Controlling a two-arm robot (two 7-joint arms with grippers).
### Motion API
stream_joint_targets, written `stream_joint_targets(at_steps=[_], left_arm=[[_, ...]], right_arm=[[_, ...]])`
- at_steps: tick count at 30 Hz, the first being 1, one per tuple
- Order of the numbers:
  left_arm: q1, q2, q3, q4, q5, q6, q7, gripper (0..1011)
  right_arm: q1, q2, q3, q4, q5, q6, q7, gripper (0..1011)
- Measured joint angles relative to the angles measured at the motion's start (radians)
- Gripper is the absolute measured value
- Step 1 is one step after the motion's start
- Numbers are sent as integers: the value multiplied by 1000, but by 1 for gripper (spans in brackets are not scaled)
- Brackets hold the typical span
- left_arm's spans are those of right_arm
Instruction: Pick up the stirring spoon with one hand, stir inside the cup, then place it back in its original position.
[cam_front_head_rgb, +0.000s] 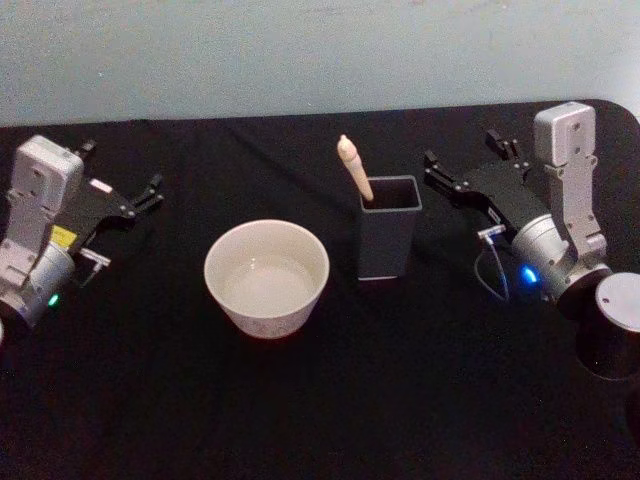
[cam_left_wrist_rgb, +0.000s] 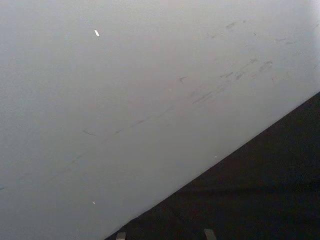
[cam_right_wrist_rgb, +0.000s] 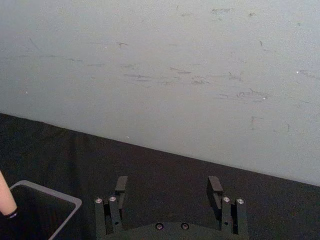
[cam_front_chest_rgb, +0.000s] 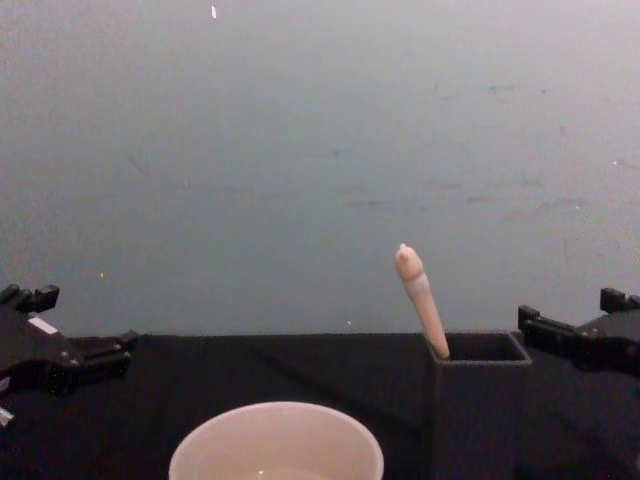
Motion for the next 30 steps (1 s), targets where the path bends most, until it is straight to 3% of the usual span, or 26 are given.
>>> stream_joint_targets(at_steps=[30], left_arm=[[0, 0, 0, 0, 0, 0, 0, 1001]], right_arm=[[0, 1, 0, -1, 3, -1, 0, 1002]])
